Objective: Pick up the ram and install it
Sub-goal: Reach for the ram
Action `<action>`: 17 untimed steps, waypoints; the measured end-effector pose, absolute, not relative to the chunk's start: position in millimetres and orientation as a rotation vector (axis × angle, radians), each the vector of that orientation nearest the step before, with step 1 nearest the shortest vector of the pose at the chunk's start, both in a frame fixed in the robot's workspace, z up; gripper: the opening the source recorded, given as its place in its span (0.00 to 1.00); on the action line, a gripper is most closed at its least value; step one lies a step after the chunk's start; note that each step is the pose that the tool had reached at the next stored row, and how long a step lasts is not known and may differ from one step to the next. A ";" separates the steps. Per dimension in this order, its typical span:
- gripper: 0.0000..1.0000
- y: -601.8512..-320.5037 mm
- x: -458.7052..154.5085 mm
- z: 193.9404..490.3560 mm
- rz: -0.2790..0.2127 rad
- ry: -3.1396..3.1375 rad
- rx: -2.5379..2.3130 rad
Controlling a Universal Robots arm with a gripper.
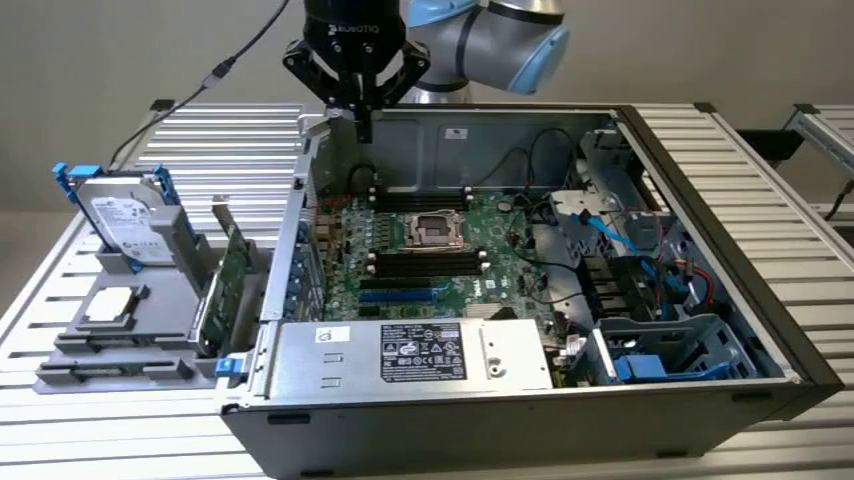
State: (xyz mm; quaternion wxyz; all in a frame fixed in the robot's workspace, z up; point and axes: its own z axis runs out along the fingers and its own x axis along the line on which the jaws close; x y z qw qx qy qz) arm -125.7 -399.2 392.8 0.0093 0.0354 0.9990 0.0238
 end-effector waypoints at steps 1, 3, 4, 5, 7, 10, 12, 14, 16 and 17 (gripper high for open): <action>0.11 -399.6 -130.1 392.6 0.075 3.121 0.111; 0.11 -400.2 -137.0 392.3 0.074 3.128 0.111; 0.11 -400.5 -140.5 392.0 0.075 3.131 0.112; 0.11 -400.8 -144.1 391.7 0.075 3.134 0.112; 0.11 -401.6 -152.3 390.9 0.074 3.139 0.112; 0.11 -403.7 -164.9 389.1 0.074 3.141 0.112; 0.11 -406.1 -169.3 388.3 0.074 3.141 0.112; 0.11 -408.3 -171.9 387.8 0.074 3.142 0.112; 0.11 -410.6 -174.5 387.2 0.073 3.144 0.112; 0.11 -411.7 -176.1 386.9 0.073 3.145 0.112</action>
